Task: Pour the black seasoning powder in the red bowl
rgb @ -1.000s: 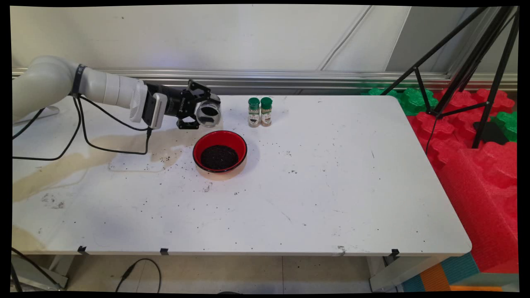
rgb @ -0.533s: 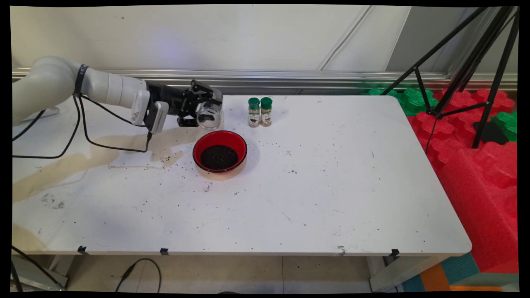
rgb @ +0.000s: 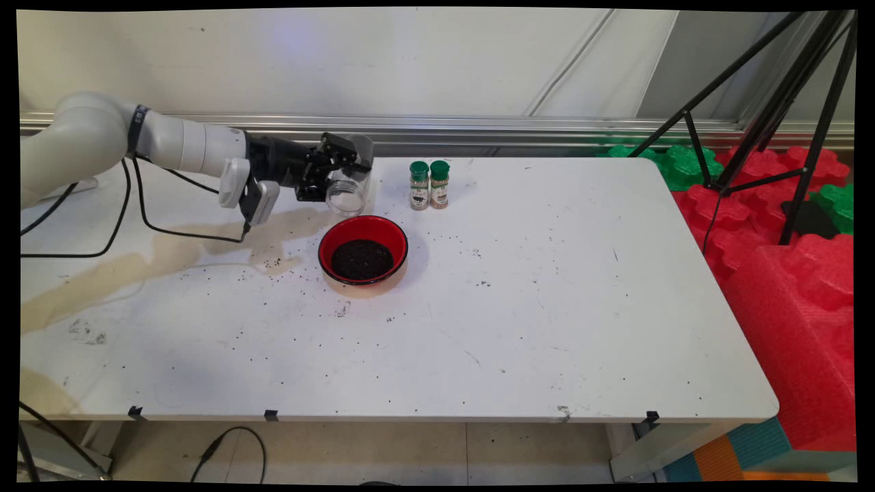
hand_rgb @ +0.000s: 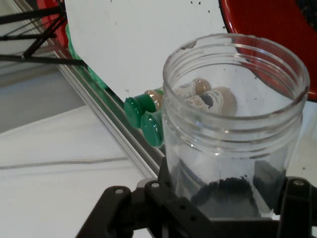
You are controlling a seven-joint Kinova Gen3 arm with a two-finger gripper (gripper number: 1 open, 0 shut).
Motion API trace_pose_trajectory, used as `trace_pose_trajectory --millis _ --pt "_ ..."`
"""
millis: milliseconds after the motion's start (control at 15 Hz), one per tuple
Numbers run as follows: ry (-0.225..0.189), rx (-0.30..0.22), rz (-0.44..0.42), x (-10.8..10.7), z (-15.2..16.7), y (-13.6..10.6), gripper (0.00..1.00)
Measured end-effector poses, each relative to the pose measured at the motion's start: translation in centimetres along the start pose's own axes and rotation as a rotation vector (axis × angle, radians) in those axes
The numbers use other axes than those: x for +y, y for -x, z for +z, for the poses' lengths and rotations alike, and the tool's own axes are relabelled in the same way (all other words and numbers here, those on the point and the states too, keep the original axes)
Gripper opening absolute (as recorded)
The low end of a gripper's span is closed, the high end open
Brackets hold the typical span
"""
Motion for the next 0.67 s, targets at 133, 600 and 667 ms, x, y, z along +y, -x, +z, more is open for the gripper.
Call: trace_pose_trajectory --millis 133,600,667 --pt "-0.005 -0.003 0.06 -0.2 0.06 -0.14 0.0" --pt "-0.021 -0.016 0.226 -0.81 0.2 -0.51 0.0" --pt "-0.023 -0.019 0.255 -0.91 0.2 -0.56 0.0"
